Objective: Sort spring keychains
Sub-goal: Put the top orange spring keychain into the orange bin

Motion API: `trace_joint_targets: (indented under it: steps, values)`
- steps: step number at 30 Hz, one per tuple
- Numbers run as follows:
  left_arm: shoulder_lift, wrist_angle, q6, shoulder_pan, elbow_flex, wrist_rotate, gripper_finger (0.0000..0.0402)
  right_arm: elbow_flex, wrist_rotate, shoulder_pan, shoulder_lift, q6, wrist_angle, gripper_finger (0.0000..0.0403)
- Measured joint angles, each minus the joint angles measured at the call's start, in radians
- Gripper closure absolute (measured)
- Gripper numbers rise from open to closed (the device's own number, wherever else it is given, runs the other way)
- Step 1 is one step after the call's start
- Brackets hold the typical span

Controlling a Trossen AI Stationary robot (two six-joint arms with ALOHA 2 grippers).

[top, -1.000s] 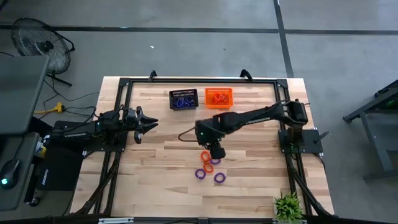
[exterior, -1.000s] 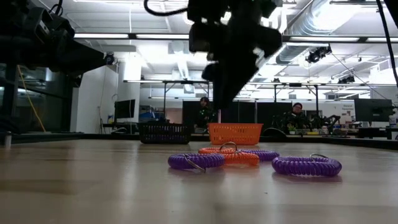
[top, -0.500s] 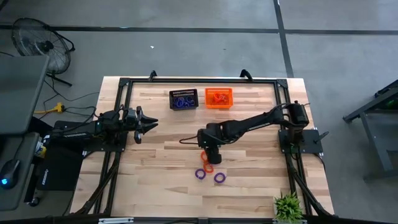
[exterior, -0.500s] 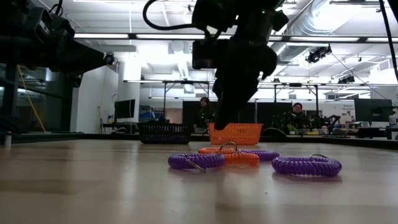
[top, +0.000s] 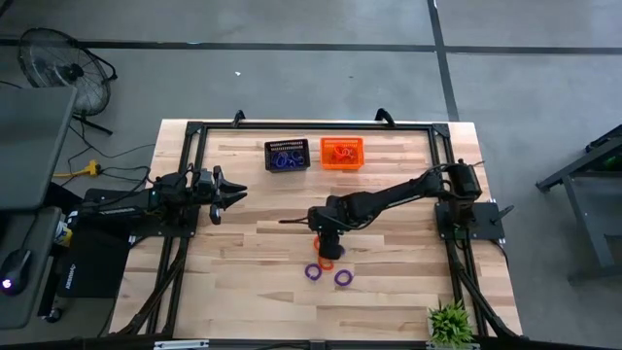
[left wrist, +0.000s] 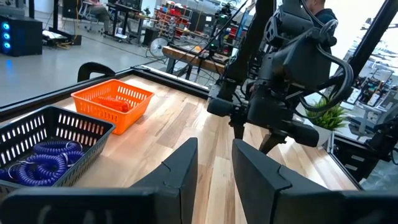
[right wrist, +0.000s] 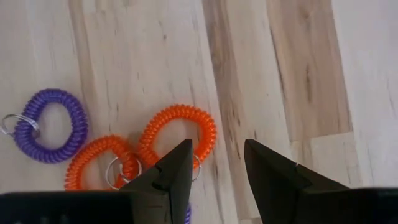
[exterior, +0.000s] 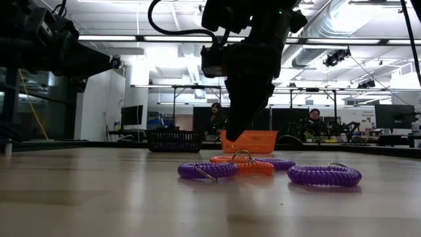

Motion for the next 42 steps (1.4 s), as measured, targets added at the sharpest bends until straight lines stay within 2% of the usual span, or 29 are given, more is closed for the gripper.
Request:
trace_joint_targets:
  steps: [7, 27, 31, 42]
  values:
    - [0.000, 0.000, 0.000, 0.000, 0.000, 0.000, 0.0302, 0.005, -0.022, 0.011, 0.036, 0.001, 0.013, 0.0263]
    - [0.000, 0.000, 0.000, 0.000, 0.000, 0.000, 0.0302, 0.012, 0.046, 0.017, 0.133, 0.043, 0.057, 0.0266]
    - [0.000, 0.000, 0.000, 0.000, 0.000, 0.000, 0.0302, 0.011, 0.092, 0.022, 0.136, 0.029, 0.053, 0.0287]
    - [0.000, 0.000, 0.000, 0.000, 0.000, 0.000, 0.0302, 0.009, 0.101, 0.021, 0.138, 0.025, 0.053, 0.0381]
